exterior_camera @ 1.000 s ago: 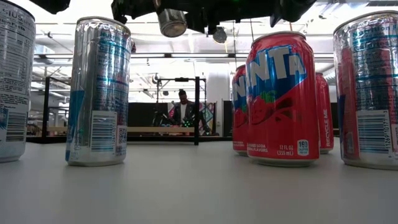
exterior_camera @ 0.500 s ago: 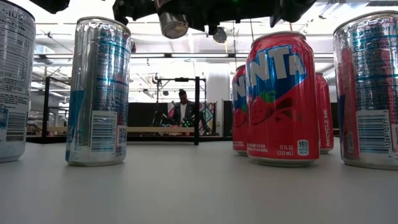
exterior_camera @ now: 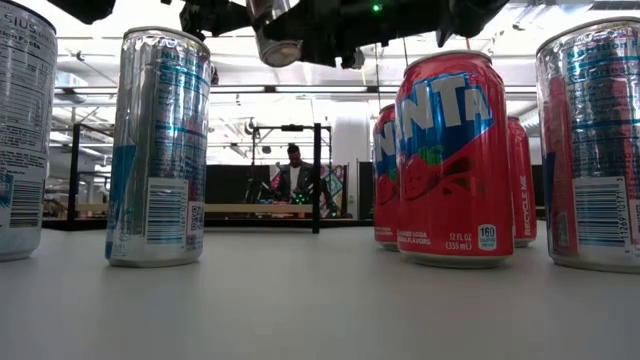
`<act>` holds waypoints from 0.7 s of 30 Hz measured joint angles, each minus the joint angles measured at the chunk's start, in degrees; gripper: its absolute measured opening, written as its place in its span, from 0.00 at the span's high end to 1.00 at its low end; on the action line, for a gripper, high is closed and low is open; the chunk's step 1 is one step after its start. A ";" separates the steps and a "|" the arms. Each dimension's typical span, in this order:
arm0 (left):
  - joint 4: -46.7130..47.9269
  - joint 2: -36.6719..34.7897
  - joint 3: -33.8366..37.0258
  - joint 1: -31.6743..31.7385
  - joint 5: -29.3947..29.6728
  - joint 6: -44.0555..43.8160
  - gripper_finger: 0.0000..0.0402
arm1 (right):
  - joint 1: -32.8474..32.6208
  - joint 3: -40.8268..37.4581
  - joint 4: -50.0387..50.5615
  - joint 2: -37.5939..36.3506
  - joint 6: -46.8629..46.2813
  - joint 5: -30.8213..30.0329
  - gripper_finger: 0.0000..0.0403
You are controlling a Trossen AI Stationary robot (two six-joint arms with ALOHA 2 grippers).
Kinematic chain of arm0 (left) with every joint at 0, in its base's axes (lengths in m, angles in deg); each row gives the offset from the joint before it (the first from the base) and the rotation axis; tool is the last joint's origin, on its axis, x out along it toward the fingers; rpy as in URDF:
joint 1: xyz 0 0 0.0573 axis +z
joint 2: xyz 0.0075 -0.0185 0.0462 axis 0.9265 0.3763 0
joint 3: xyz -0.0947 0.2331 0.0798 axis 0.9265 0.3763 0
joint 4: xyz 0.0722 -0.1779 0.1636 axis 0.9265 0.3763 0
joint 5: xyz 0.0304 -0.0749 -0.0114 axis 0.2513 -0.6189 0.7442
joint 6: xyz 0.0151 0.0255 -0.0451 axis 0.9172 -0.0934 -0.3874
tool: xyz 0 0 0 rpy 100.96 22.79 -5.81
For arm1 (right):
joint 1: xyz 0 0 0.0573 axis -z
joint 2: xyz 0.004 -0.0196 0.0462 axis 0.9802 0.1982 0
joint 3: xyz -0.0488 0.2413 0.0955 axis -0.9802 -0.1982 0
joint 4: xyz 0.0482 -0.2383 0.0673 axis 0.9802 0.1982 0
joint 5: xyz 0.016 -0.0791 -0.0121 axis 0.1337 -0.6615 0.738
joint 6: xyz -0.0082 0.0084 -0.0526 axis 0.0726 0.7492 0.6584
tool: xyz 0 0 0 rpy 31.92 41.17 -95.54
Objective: Place canned beverage on shelf
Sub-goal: Put the white-yellow soda can on the shelf aligned with the other white-yellow soda can
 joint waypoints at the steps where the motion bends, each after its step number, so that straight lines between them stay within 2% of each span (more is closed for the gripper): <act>1: -0.13 -0.02 0.00 -0.02 0.00 0.02 0.34 | 0.08 0.00 -0.17 0.00 0.19 0.13 0.18; 7: -0.10 -0.04 0.00 -0.05 -0.37 -0.18 0.34 | 0.30 0.00 -1.22 0.04 3.62 3.40 0.27; 17: 0.72 -0.09 0.00 0.04 -0.72 -0.79 0.34 | 0.74 -0.07 -1.01 0.09 3.18 7.13 0.56; 21: 1.40 -0.13 0.00 0.00 -0.63 -0.90 0.34 | 0.74 -0.09 -1.03 0.09 3.12 7.16 0.59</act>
